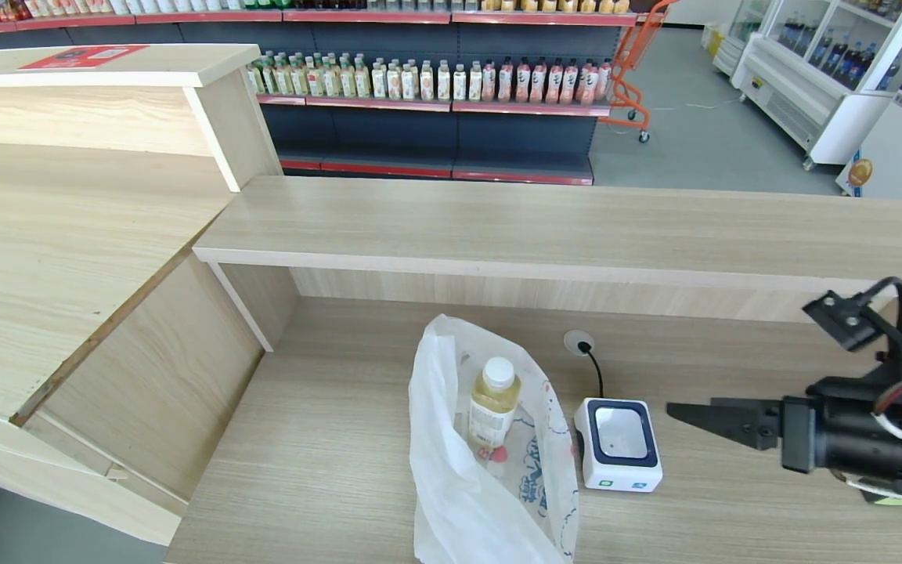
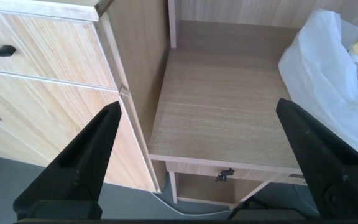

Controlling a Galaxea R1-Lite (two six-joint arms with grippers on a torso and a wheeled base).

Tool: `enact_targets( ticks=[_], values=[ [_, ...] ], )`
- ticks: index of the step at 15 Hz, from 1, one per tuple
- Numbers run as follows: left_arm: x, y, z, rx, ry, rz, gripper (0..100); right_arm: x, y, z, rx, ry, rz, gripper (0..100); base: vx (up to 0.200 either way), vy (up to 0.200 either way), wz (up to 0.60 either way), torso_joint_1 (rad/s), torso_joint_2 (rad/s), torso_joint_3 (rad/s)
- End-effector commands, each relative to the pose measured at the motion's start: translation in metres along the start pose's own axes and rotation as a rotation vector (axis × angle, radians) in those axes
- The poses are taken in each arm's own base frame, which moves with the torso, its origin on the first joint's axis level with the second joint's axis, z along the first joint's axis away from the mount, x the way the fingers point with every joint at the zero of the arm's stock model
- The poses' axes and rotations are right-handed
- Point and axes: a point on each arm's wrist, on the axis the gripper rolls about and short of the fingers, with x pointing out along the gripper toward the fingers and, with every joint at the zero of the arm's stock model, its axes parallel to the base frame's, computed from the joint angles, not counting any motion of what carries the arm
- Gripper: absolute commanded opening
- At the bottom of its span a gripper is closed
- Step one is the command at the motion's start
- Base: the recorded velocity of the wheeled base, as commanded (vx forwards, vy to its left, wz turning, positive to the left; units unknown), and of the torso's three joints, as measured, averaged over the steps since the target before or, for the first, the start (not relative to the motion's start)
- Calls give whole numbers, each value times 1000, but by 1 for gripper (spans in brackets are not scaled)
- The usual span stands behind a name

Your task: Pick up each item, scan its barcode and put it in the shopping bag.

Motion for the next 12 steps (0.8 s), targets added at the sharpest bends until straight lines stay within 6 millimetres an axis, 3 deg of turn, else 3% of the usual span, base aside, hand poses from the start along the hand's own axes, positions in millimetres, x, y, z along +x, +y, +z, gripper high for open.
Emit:
enact_targets(
  ticks=[1, 7, 12],
  values=[
    [0, 0, 0, 0, 2, 0, 100, -51, 7, 10, -35, -147, -89, 100, 0, 0, 0, 0, 0, 0],
    [0, 0, 0, -2, 2, 0, 100, -63, -3, 14, -6, -194, -181, 100, 0, 0, 0, 0, 0, 0],
    [0, 0, 0, 0, 2, 2, 100, -67, -8, 9, 33, -172, -222, 100, 0, -200, 0, 1, 1, 4]
  ],
)
